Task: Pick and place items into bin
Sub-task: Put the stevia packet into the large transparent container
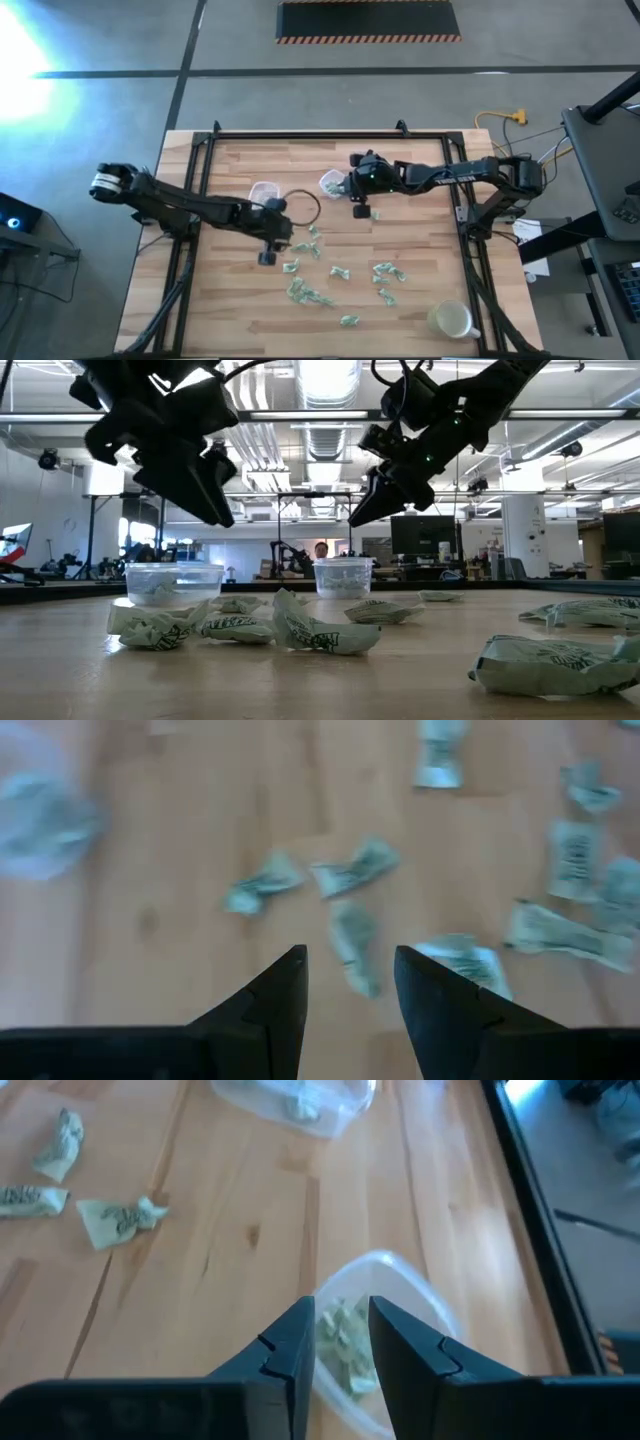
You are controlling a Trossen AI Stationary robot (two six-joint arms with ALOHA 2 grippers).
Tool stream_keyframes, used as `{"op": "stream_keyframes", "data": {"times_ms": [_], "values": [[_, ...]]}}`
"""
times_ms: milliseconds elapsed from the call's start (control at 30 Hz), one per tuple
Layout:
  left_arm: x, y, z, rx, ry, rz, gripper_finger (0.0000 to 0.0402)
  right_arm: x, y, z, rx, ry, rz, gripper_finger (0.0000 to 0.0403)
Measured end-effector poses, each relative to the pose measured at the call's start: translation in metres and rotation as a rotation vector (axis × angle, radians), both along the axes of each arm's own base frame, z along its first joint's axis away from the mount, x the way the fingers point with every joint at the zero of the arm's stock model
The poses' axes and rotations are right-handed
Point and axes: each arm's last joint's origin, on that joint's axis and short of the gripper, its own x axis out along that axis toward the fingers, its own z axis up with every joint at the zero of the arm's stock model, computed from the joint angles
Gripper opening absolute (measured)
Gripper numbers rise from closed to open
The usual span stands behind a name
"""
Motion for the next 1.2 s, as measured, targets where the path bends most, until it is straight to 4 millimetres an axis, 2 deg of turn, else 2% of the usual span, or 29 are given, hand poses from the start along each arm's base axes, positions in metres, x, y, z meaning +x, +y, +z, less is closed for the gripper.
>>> {"op": "stream_keyframes", "data": {"times_ms": [233,367,667,1067,1200], "values": [[0.015,-0.004,-0.036,0.025,0.135,-0.015,0.0135,-0.003,0.001,0.001,0.006,0.019,-0.001,0.0076],[0.028,-0.006,-0.046,0.032,0.167,-0.019,0.0135,-0.004,0.001,0.002,0.014,0.017,-0.007,0.0071],[0.046,-0.009,-0.057,0.041,0.210,-0.023,0.0135,-0.005,0.001,0.001,0.021,0.030,-0.010,0.0068],[0.048,-0.009,-0.059,0.043,0.247,-0.018,0.0133,-0.005,0.001,0.001,0.024,0.029,-0.013,0.0068],[0.048,-0.009,-0.059,0.044,0.248,-0.018,0.0114,-0.005,0.001,0.001,0.024,0.029,-0.013,0.0068]]}}
